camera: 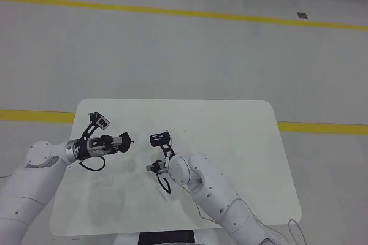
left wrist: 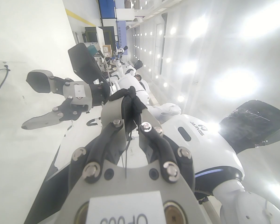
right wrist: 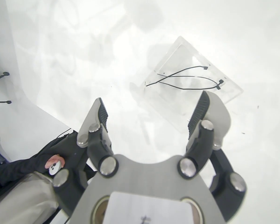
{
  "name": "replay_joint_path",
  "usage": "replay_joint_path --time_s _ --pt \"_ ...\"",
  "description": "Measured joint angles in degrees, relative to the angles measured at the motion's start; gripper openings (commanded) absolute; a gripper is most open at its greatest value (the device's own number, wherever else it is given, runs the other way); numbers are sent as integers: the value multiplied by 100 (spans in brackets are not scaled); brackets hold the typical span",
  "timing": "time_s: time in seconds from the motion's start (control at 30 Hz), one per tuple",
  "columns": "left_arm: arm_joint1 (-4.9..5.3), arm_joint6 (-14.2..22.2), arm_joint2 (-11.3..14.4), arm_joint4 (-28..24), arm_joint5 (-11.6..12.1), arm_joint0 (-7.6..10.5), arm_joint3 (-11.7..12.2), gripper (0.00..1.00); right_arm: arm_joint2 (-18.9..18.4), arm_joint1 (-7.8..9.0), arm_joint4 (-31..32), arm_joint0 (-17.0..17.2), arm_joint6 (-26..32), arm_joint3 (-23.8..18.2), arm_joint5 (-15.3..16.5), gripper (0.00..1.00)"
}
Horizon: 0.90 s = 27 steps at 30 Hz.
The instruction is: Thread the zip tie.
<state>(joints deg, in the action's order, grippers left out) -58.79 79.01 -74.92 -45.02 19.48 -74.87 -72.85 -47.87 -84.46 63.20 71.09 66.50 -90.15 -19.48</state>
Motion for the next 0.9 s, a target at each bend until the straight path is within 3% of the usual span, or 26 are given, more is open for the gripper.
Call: replay_joint_path --time_s 0.2,0.4,0.9 --pt "0 0 0 0 0 0 0 0 -162 -179 420 95 134 105 0 56" --pt "0 0 0 0 0 0 0 0 -288 -367 1159 207 291 108 0 62" --pt "0 0 0 0 0 0 0 0 -657 -859 2298 442 566 219 0 57"
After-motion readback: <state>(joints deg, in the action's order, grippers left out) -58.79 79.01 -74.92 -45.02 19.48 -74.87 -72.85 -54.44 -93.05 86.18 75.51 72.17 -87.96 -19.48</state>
